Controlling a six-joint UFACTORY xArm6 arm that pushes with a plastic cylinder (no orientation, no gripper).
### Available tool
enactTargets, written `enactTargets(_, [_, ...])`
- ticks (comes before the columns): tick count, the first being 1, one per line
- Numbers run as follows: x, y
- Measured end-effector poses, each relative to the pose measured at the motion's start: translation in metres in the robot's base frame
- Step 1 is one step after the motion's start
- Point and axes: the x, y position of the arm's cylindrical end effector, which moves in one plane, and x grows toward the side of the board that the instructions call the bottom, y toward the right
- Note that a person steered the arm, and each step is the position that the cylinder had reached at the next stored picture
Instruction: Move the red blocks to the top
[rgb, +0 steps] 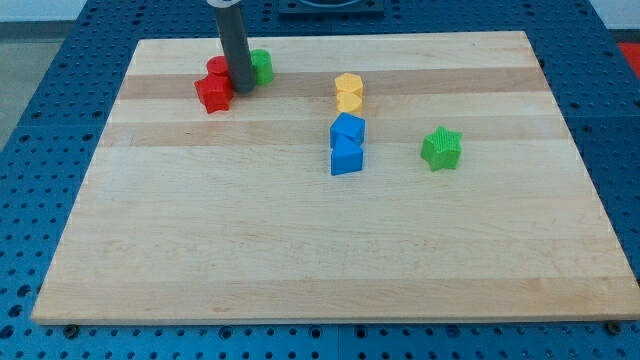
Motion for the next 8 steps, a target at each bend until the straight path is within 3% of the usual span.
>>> enactTargets(3, [0.068,-0.029])
enactTargets(8, [0.012,-0.050])
